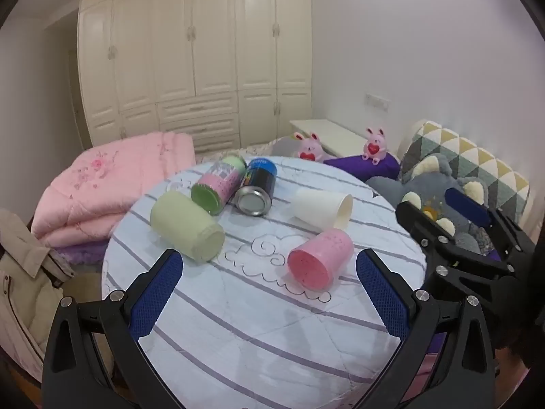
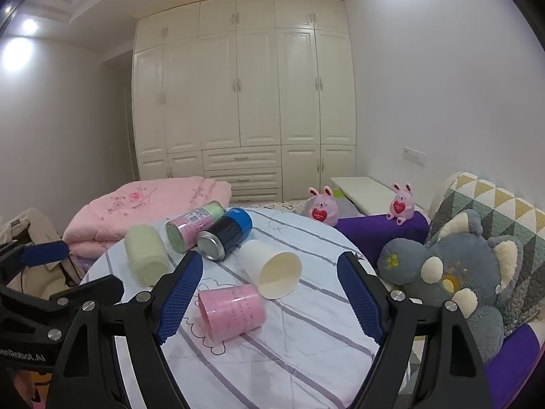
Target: Flip cup upright
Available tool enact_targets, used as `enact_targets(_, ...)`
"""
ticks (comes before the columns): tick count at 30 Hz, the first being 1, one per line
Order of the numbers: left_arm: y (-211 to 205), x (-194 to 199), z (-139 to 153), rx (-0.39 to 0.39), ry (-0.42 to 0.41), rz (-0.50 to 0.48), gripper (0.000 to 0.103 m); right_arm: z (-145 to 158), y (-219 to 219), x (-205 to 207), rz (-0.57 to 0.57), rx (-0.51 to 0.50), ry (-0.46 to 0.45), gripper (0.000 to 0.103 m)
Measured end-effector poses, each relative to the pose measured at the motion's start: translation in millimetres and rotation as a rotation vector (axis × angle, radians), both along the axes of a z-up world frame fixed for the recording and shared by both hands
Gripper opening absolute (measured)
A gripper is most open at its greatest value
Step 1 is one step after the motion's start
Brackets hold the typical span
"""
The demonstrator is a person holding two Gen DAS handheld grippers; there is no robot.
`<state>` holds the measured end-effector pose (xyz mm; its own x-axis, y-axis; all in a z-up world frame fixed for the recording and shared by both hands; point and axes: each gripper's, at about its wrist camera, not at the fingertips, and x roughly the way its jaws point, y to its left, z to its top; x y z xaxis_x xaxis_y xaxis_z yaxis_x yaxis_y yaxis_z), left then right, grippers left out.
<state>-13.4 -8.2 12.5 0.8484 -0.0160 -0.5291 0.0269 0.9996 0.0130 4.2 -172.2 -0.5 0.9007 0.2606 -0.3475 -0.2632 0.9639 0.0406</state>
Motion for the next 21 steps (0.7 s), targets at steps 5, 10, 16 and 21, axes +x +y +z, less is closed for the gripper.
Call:
enact_targets(5,4,-10,-2,0.045,-0.043,0.003,0.103,-3,11,-2,0.024,0.053,-0.003,0.083)
enact_targets(10,3,-6,-9,0.035,-0.024,-0.009,0.103,-1,3,1,0.018,0.036,0.006,0.083)
enact_targets(16,0,-4,-23,0.034,0.009,-0.015,0.103,-5,7,-2,0.008,-0.006,0.018,0.083)
enact_targets(21,0,-2,-25,0.02,0.011,-0.019,0.103,-6,7,-2,0.008,0.028,0.009,0.083)
